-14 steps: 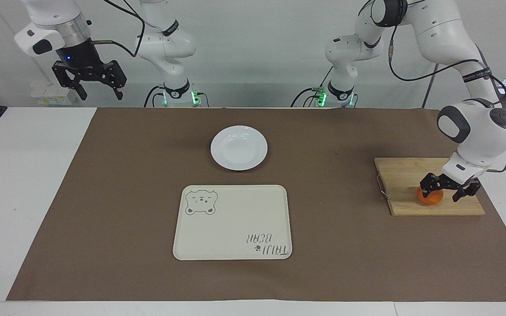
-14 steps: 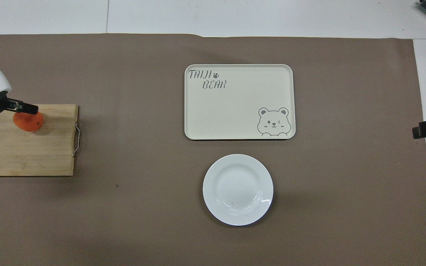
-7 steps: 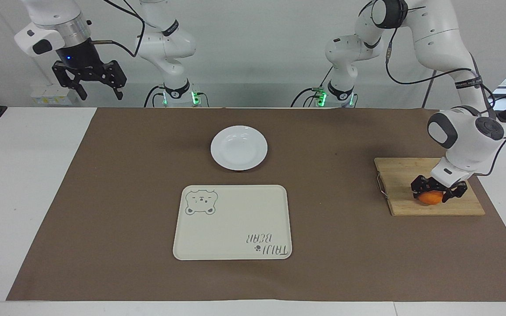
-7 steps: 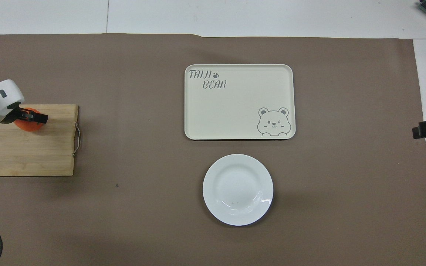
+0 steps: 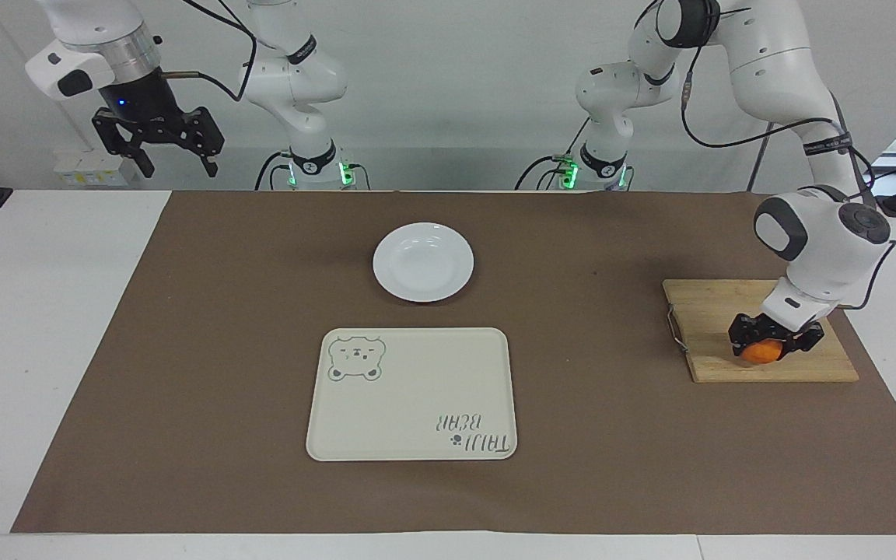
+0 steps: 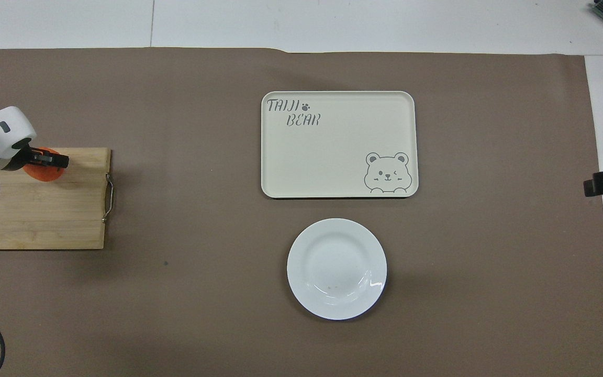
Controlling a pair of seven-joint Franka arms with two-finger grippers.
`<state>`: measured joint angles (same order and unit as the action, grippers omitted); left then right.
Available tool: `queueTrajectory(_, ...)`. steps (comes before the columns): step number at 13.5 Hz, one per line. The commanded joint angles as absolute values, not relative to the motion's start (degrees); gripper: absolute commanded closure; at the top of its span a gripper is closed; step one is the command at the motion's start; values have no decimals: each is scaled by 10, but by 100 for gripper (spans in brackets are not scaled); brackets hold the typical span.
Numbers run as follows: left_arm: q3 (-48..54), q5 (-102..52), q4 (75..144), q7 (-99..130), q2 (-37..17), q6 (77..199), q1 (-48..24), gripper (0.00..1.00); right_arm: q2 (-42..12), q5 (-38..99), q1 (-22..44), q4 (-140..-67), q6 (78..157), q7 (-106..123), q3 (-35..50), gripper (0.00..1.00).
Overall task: Place orange and plate with both arms
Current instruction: 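Grasp the orange on the cutting board with the left gripper, then carry the orange with the left gripper over the white plate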
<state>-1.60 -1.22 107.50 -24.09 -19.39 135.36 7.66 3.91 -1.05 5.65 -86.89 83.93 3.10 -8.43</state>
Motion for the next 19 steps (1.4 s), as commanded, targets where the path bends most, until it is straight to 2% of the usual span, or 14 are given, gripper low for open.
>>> queueTrajectory(1,-19,-17,1085,-231,-151,1340,55,100,44,-14,53,-873,833,43,-83,0)
queueTrajectory(4,-20,-17,1085,-152,-120,1311,-9,100,44,-14,53,-872,833,43,-83,0)
queueTrajectory(13,-19,-17,1086,151,-105,1298,-250,100,44,-14,53,-873,833,43,-83,0)
queueTrajectory(19,-17,-18,1092,325,-129,1341,-405,100,44,-14,53,-872,833,43,-83,0)
